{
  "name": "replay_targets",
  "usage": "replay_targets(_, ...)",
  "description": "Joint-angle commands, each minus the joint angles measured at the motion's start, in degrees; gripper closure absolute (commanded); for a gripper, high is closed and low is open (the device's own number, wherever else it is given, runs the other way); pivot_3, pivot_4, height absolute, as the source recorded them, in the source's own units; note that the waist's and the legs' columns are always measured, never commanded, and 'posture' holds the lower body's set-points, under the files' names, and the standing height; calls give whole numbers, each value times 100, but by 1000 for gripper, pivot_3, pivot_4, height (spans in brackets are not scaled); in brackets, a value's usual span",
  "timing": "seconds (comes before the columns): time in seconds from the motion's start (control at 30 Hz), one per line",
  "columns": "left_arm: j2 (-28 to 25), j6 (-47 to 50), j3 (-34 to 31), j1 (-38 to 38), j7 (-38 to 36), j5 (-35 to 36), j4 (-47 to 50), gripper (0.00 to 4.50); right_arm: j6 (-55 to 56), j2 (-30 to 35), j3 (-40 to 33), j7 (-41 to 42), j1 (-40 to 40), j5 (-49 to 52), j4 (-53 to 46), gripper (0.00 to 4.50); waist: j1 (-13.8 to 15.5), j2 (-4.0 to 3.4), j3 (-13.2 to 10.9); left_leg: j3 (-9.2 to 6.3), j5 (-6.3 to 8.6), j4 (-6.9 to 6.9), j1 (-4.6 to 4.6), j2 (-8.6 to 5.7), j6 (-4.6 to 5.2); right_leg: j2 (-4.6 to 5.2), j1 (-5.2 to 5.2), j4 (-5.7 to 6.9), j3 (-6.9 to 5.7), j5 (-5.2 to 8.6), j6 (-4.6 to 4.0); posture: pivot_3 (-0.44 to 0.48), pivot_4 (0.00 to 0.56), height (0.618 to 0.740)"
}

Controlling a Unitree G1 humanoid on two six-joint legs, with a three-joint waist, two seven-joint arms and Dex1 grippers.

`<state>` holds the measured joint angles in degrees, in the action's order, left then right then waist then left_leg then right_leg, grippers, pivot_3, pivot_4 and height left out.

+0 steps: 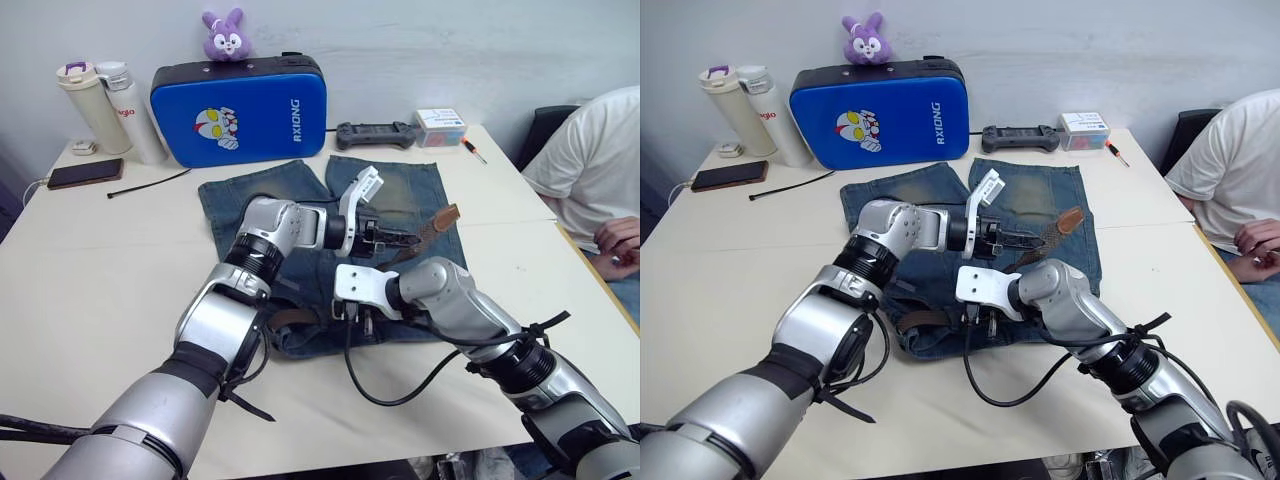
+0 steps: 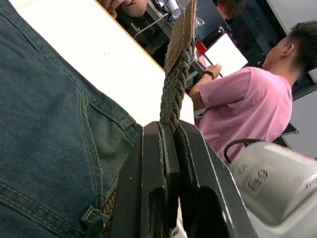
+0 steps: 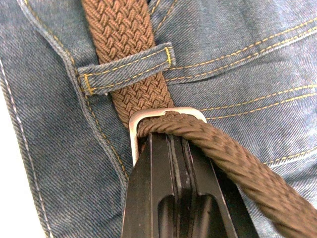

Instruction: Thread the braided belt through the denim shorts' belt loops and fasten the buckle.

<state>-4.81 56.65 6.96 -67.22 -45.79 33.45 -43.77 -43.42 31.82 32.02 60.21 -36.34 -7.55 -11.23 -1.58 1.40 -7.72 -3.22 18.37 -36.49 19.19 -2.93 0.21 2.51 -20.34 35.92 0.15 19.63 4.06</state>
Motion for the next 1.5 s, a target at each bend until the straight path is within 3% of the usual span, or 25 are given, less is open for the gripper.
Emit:
replay_targets(0.03,-236,497,-347,377,308,95,1116,4500,-688,400,27,-42,626,20,314,4403,18,-17,-22,0,-2,8,1,0,-2,0,-4,-2,1,0,0,0,150,740)
replay_targets(0.17,-539,1209,-721,997,697,298,2354,4500,-1503,657,-837,-107,602,477,-494,4403,155,-64,-93,0,-26,29,30,-1,-39,0,-35,-7,2,1,1,0,150,740)
replay_targets(0.33,-557,1634,-1168,1293,1095,484,3049,4500,-2700,714,-1797,-336,701,1223,-1207,4403,408,-74,-120,-32,-61,-60,248,-9,10,0,-214,9,-6,-1,-1,0,150,740)
replay_targets(0.43,-505,1686,-1236,1398,1212,491,3215,4500,-3391,547,-2470,-529,749,1612,-1536,4403,519,-78,-138,-55,-71,-74,308,-33,31,10,-247,0,-4,-8,12,0,150,740)
replay_targets(0.6,-439,1646,-1186,1407,1218,447,3210,4500,-4240,373,-3338,-811,581,2200,-1823,4403,544,-85,-237,-59,-79,-72,313,-44,41,17,-250,0,0,-14,17,0,150,740)
replay_targets(0.7,-433,1609,-1089,1340,1106,444,3173,4500,-4617,120,-3873,-967,491,2471,-1890,4403,510,-85,-244,-59,-85,-61,327,-44,38,14,-279,7,2,-14,16,0,150,740)
replay_targets(0.8,-454,1478,-843,1227,971,360,3183,4500,-4844,274,-4210,-1017,458,2717,-2054,4403,448,-85,-244,-59,-95,-59,370,-44,38,7,-333,32,6,-13,14,0,150,740)
replay_targets(1.03,-816,636,400,1267,495,-260,3680,4500,-2317,1520,-4009,-923,844,2464,-2376,4403,431,-86,-249,-57,-101,-71,397,-50,38,7,-361,55,11,-13,14,0,150,740)
replay_targets(1.17,-1061,-288,990,1185,330,-934,3696,4500,-1585,2344,-4157,-706,1335,2323,-2431,4403,444,-89,-254,-56,-109,-77,393,-54,34,8,-361,56,15,-13,14,0,150,740)
replay_targets(1.37,-1296,-1766,1560,1167,-93,-1783,3791,4500,-599,2861,-4112,-571,1424,2361,-2368,2089,431,-85,-257,-53,-132,-80,388,-53,32,7,-360,71,16,-28,-1,0,150,740)
replay_targets(1.5,-1342,-2165,1674,1153,-378,-2021,3879,4500,-247,2725,-3389,-718,865,2201,-2195,2089,404,-86,-257,-53,-133,-83,388,-52,34,6,-360,73,18,-28,-1,0,150,740)
